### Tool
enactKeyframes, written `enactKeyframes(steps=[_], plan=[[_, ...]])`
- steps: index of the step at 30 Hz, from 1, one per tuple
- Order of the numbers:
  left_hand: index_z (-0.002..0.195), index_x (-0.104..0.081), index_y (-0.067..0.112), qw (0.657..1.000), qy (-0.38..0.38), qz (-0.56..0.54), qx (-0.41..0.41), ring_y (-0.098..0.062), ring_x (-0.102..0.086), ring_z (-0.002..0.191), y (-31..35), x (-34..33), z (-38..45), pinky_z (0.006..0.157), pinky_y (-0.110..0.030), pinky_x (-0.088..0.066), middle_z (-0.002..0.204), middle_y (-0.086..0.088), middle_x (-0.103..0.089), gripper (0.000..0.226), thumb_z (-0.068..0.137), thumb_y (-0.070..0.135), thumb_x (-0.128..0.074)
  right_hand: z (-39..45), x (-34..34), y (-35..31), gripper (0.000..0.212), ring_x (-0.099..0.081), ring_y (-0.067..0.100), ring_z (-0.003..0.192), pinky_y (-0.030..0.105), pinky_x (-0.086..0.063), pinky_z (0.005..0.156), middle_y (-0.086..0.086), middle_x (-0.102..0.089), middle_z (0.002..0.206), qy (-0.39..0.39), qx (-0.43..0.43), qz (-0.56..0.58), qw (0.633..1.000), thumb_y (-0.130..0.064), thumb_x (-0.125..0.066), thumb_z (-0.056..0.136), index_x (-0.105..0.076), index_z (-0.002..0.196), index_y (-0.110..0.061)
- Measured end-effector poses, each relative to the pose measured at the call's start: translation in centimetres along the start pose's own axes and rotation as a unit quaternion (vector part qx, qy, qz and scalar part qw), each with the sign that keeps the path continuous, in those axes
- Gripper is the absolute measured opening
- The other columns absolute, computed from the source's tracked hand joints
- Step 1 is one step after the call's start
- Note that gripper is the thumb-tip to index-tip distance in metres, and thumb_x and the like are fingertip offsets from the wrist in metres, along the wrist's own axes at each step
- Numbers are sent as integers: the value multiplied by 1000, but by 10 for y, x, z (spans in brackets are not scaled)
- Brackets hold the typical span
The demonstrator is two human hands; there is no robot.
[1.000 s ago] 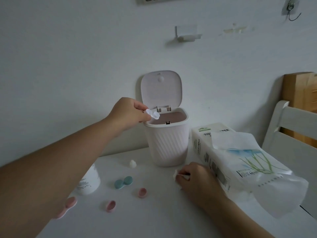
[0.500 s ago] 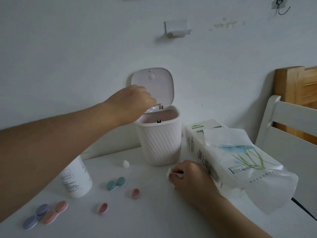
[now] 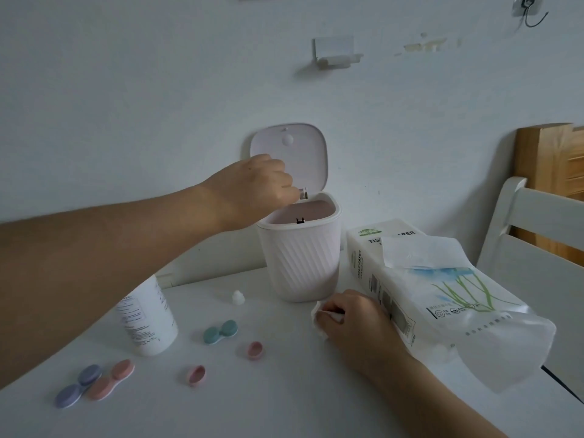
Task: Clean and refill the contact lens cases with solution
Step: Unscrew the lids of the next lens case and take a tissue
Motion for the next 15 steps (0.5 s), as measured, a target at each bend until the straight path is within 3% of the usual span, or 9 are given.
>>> enactKeyframes(steps=[5, 11, 15], plan=[[69, -61, 4, 1000, -18, -10, 4, -29, -51, 57, 5, 7, 3, 56, -35, -42, 57, -11, -52, 27, 71, -22, -62, 0, 1, -1, 21, -58, 7, 71, 33, -50, 68, -3, -63, 76, -1, 0, -6, 1000, -33, -61, 83, -66, 71, -17], [81, -70, 7, 999, -3, 2, 37, -29, -55, 65, -9, 13, 10, 62, -40, -49, 66, -9, -60, 15, 86, -7, -68, -1, 2, -1, 25, -60, 10, 70, 34, -51, 68, 1, -64, 74, 6, -3, -6, 1000, -36, -61, 83, -65, 73, -13], [84, -65, 9, 997, -71, 2, 33, -30, -54, 73, 1, 4, 9, 70, -39, -44, 72, -8, -59, 24, 85, -12, -56, -1, 3, -2, 24, -60, 9, 69, 34, -52, 67, -1, -64, 73, -1, -10, 5, 1000, -37, -60, 81, -65, 71, -15]])
Point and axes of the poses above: each hand's wrist, its own z-axis towards the middle knuckle, its own x-axis out of the back of the hand, y = z × x, the point moved 3 cm from there along z, towards the middle knuckle
